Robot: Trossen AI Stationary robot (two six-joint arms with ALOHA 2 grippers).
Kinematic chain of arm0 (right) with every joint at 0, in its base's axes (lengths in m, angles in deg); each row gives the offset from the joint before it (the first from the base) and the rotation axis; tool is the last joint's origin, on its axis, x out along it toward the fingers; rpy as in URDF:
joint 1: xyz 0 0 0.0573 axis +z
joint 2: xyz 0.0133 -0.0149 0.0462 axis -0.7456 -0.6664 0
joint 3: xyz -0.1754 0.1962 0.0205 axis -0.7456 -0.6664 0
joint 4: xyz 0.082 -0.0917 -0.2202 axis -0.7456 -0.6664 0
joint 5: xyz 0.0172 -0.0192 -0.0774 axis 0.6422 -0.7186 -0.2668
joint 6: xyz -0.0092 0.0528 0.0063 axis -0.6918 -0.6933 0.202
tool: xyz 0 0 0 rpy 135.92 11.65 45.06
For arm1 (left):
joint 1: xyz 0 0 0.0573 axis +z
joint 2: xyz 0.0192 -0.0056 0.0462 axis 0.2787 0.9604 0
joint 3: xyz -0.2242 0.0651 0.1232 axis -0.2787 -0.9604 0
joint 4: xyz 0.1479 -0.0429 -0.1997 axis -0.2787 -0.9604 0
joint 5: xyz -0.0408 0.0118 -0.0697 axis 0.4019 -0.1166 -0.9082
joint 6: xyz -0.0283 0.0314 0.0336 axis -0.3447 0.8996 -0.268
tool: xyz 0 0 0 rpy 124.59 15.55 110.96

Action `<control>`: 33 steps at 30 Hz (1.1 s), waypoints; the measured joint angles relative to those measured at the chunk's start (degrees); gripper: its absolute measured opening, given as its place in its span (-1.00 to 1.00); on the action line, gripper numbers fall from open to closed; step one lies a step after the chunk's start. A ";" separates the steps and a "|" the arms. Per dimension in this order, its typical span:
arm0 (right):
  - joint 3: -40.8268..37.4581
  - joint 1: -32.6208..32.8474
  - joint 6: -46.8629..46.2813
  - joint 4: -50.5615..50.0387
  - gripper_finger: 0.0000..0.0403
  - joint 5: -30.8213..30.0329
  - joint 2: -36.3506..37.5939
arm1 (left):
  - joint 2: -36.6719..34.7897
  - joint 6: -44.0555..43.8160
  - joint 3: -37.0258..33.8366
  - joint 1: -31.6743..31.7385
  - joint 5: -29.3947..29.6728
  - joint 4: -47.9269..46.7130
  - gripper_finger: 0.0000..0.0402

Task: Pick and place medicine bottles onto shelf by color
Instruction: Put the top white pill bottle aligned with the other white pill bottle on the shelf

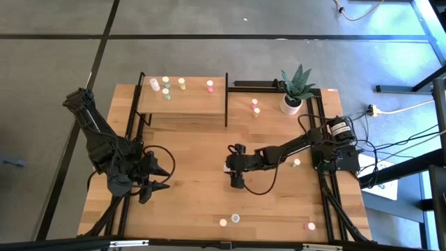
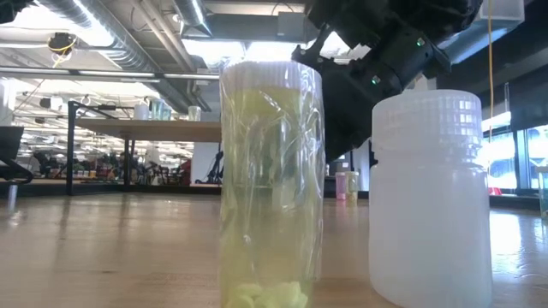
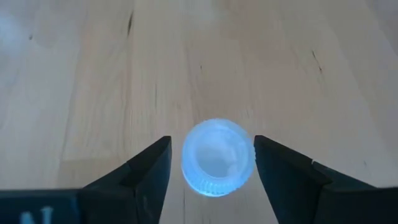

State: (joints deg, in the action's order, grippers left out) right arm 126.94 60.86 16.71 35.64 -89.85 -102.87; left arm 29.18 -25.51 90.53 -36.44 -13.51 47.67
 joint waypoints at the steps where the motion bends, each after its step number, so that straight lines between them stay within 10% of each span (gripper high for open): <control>1: 0.00 0.00 -0.10 0.00 0.09 0.01 0.00 | 0.00 0.00 0.00 0.00 0.00 0.00 0.09; 17: 1.37 0.02 -9.07 -0.20 -0.27 0.05 0.00 | 0.00 0.07 0.02 -0.02 -0.04 0.00 0.09; 33: 27.49 0.02 -0.80 -13.03 -0.29 -0.01 -1.99 | 0.00 0.28 0.02 -0.02 -0.06 -0.02 0.09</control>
State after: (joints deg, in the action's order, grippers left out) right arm 154.43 60.88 15.91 22.61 -89.87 -104.86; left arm 29.18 -25.22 90.55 -36.46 -13.57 47.64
